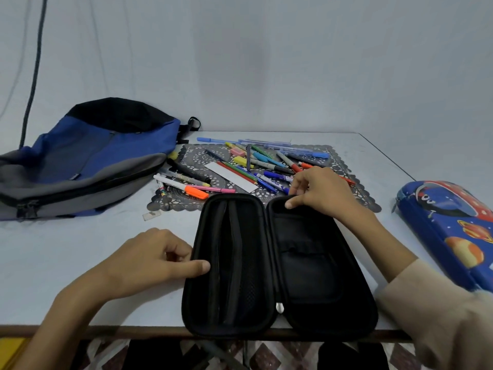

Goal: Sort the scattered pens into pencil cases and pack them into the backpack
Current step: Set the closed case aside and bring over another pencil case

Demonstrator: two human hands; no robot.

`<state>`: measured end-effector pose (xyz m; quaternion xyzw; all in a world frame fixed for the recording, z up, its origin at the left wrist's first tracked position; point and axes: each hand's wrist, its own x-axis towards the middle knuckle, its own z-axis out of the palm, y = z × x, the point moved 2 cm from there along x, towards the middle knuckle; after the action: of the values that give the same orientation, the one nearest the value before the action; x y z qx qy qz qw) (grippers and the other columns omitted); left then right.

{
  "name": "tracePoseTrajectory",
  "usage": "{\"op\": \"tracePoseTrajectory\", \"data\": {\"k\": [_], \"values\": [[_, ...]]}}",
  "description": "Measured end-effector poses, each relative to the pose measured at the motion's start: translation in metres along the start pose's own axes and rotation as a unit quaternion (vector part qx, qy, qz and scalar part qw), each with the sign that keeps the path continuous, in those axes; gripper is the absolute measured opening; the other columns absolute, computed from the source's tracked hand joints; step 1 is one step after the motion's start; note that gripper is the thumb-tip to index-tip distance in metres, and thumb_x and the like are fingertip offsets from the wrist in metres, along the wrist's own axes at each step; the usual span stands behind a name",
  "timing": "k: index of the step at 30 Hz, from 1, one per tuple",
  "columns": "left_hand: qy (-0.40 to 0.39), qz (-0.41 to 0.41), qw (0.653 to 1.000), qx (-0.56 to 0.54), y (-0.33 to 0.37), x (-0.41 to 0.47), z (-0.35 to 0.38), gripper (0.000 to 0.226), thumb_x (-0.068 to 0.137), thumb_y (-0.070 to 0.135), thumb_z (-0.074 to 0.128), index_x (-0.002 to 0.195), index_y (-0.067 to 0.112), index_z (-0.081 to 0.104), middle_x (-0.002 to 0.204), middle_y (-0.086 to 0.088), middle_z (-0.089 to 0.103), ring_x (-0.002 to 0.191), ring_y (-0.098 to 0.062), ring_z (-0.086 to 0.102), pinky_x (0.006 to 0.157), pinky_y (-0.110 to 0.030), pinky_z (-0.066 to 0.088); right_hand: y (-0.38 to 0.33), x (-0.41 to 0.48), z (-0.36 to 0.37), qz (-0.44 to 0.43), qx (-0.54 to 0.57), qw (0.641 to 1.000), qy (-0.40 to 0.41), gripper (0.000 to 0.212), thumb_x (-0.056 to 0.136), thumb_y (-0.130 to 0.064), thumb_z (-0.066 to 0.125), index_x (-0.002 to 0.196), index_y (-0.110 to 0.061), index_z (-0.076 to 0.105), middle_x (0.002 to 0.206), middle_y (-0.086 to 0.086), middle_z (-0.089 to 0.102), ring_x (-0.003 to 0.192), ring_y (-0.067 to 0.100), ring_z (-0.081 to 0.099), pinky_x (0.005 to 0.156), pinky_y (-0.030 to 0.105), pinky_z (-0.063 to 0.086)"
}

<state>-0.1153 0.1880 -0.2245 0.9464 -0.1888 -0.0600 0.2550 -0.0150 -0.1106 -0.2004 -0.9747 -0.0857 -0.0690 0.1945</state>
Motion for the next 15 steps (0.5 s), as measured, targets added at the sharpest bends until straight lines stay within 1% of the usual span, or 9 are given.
{"op": "tracePoseTrajectory", "data": {"k": [3, 7, 12, 15], "values": [[0.03, -0.001, 0.999, 0.012, -0.003, 0.002, 0.001, 0.067, 0.062, 0.082, 0.046, 0.058, 0.016, 0.038, 0.05, 0.005, 0.032, 0.05, -0.01, 0.031, 0.056, -0.03, 0.027, 0.001, -0.001, 0.001, -0.002, -0.005, 1.0, 0.018, 0.025, 0.066, -0.04, 0.085, 0.079, -0.03, 0.066, 0.082, -0.011, 0.064, 0.083, 0.011, 0.059, 0.063, 0.028, 0.041], [0.061, -0.004, 0.998, 0.027, -0.008, 0.006, 0.001, 0.066, 0.063, 0.081, 0.042, 0.063, 0.014, 0.043, 0.05, 0.005, 0.038, 0.051, -0.01, 0.037, 0.057, -0.031, 0.03, 0.003, 0.003, 0.002, 0.001, 0.003, 1.0, 0.031, 0.025, 0.066, -0.039, 0.085, 0.08, -0.03, 0.066, 0.081, -0.01, 0.064, 0.082, 0.013, 0.06, 0.065, 0.029, 0.043], [0.073, -0.001, 0.997, 0.019, -0.013, 0.01, 0.003, 0.063, 0.064, 0.079, 0.042, 0.061, 0.017, 0.04, 0.051, 0.004, 0.037, 0.052, -0.011, 0.036, 0.058, -0.033, 0.029, 0.006, 0.01, 0.003, 0.004, 0.016, 1.0, 0.014, 0.027, 0.065, -0.037, 0.086, 0.075, -0.032, 0.062, 0.079, -0.009, 0.064, 0.08, 0.014, 0.061, 0.066, 0.029, 0.046], [0.07, -0.003, 0.997, 0.018, -0.015, 0.012, 0.004, 0.062, 0.064, 0.08, 0.042, 0.059, 0.018, 0.04, 0.051, 0.005, 0.038, 0.051, -0.011, 0.036, 0.058, -0.032, 0.03, 0.007, 0.01, 0.004, 0.004, 0.012, 1.0, 0.013, 0.026, 0.067, -0.038, 0.085, 0.078, -0.031, 0.063, 0.081, -0.008, 0.064, 0.08, 0.013, 0.06, 0.066, 0.03, 0.046]]}}
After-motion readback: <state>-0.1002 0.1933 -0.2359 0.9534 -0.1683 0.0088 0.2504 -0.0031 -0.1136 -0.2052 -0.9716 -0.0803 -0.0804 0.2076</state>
